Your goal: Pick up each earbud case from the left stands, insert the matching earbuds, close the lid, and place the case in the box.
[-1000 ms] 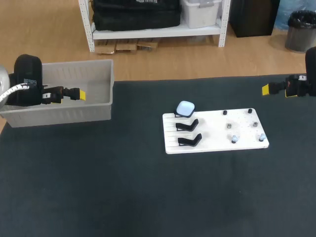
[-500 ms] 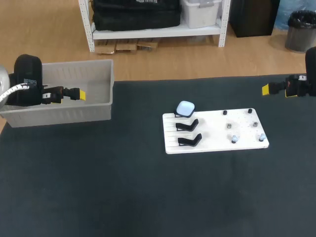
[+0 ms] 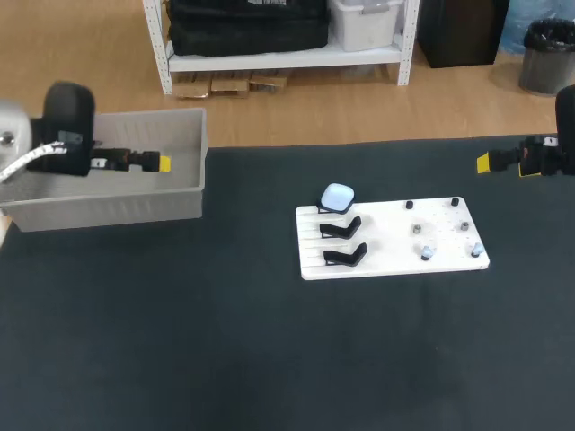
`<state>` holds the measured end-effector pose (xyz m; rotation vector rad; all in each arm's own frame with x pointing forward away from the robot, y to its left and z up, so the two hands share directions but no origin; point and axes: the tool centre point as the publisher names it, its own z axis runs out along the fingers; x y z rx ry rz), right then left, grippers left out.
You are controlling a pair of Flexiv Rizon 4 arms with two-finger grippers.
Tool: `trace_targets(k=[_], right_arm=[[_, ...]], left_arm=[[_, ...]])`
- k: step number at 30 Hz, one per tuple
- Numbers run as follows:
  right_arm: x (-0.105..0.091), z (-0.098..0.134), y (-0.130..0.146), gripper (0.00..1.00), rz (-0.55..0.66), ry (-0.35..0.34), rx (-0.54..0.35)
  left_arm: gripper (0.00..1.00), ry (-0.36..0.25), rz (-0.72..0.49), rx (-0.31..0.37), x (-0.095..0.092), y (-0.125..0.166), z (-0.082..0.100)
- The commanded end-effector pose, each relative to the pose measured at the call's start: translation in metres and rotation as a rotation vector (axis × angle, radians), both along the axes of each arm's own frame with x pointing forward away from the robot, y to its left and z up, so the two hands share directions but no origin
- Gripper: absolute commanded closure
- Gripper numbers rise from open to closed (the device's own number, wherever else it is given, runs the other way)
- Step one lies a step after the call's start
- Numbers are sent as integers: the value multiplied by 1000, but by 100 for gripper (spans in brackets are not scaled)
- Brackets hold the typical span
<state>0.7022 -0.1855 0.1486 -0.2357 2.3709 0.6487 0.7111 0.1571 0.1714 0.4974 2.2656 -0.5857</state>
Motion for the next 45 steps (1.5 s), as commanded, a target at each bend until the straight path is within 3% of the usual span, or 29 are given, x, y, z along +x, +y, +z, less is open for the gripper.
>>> trace_targets(k=[1, 5, 12, 14, 19, 24, 29, 38, 45], right_arm=[[-1, 1, -1, 0, 1, 1, 0], [-1, 1, -1, 0, 1, 1, 0], [-1, 1, -1, 0, 1, 1, 0], [-1, 1, -1, 0, 1, 1, 0], [-1, 1, -1, 0, 1, 1, 0], [-1, 1, -1, 0, 1, 1, 0], [-1, 1, -1, 0, 1, 1, 0], [-1, 1, -1, 0, 1, 1, 0], [-1, 1, -1, 0, 1, 1, 0]], left_arm=[[0, -47, -106, 2, 25, -17, -5], [0, -97, -240, 13, 36, -36, -1], [0, -86, -462, -43, 44, -66, 13], [0, -89, -518, -30, 45, -75, 14], [0, -97, -600, 26, 48, -99, 5], [0, -184, -624, 77, 45, -116, -6], [0, -254, -673, 85, 39, -132, -23], [0, -317, -791, 84, 43, -155, -46], [0, -331, -930, 82, 53, -171, -57]])
